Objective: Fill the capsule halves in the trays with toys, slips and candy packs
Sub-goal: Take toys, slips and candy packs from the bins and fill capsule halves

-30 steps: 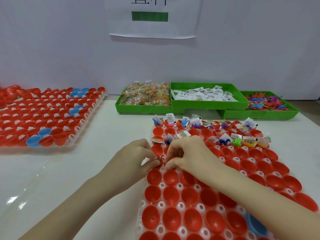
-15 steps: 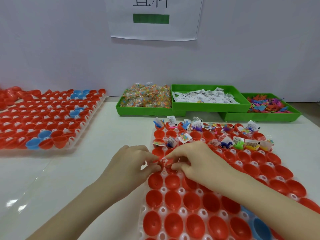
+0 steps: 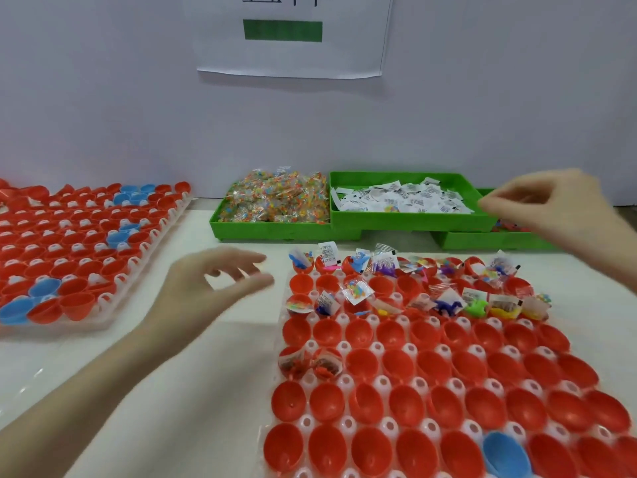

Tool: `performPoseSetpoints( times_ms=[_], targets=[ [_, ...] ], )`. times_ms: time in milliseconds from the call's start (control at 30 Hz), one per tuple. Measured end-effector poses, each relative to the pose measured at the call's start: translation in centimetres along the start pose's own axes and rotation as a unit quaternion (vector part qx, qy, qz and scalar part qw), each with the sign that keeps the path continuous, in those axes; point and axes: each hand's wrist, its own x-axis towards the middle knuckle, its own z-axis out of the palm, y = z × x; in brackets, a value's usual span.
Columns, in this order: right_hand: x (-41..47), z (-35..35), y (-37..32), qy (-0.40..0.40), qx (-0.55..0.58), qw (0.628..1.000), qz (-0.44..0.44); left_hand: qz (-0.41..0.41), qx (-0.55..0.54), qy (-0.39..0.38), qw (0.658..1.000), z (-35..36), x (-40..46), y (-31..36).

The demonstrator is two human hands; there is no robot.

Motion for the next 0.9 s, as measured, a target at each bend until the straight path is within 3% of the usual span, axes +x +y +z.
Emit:
performPoseSetpoints(
  times_ms=[133, 300, 467, 567, 767, 900],
  targets=[
    [5.3, -1.1, 7.9, 0.065, -0.106, 0.985, 0.119, -0.026, 0.037, 0.050, 0.998, 0.6, 6.2, -1.7],
    [9.2, -1.0, 13.1, -0.015, -0.199, 0.955, 0.219, -0.029, 0.143, 0.021, 0.989, 2.7, 13.2, -3.1],
    [10.5, 0.4, 14.9, -0.082, -0.210, 0.945, 0.239, -0.087, 0.294, -0.086, 0.948, 5.2, 16.2, -4.3],
    [10.6, 1.2, 16.1, -0.107, -0.220, 0.933, 0.265, -0.106, 0.335, -0.080, 0.933, 6.1, 16.8, -4.9],
    [10.5, 1.7, 17.4, -0.012, -0.203, 0.951, 0.234, -0.092, 0.327, 0.005, 0.941, 7.3, 17.4, -5.1],
    [10.8, 1.8, 17.7, 0.044, -0.179, 0.958, 0.220, 0.017, 0.424, 0.040, 0.905, 7.8, 17.0, -5.5]
  ],
)
